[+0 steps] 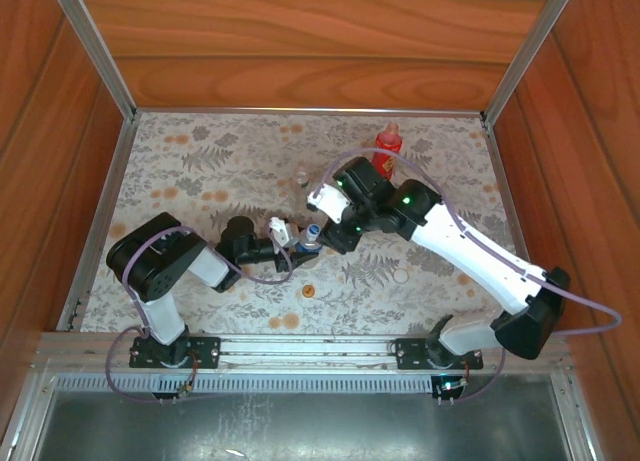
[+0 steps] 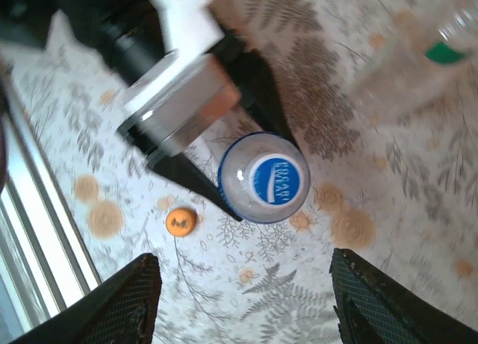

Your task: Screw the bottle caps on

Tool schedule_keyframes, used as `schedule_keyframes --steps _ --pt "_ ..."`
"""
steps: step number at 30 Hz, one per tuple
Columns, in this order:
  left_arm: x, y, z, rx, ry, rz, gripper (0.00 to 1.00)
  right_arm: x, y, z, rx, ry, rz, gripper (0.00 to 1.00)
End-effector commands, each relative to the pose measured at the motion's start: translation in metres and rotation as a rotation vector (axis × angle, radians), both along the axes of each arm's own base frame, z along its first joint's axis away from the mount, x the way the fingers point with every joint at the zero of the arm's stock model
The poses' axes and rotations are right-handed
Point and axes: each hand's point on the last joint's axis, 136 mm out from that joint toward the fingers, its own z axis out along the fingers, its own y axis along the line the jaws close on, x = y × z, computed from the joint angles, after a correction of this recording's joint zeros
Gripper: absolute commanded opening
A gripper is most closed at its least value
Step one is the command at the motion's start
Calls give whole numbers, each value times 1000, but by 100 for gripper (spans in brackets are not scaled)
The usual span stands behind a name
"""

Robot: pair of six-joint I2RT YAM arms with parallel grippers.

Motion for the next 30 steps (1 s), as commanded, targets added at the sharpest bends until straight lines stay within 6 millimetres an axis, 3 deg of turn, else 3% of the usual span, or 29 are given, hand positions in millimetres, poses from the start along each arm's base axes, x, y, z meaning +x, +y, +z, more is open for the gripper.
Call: schedule_keyframes --steps 1,6,9,14,18,29,30 --pt "-20 10 -33 85 78 -47 56 -15 4 -9 -15 -99 327 63" --pt "-31 15 -40 104 65 -79 56 -6 8 -20 -89 -146 474 57" --pt "-33 17 -40 108 57 -78 56 3 17 -27 -119 -141 505 51" --pt "-32 15 -37 99 56 -87 56 14 27 -39 -152 -130 525 50" --pt "-32 14 -35 93 55 -89 56 16 32 -45 -159 -111 536 49" --pt "-30 15 -35 97 53 -73 56 18 30 -51 -186 -86 533 35" --pt "-30 15 -35 97 53 -73 56 19 31 -62 -205 -59 537 34"
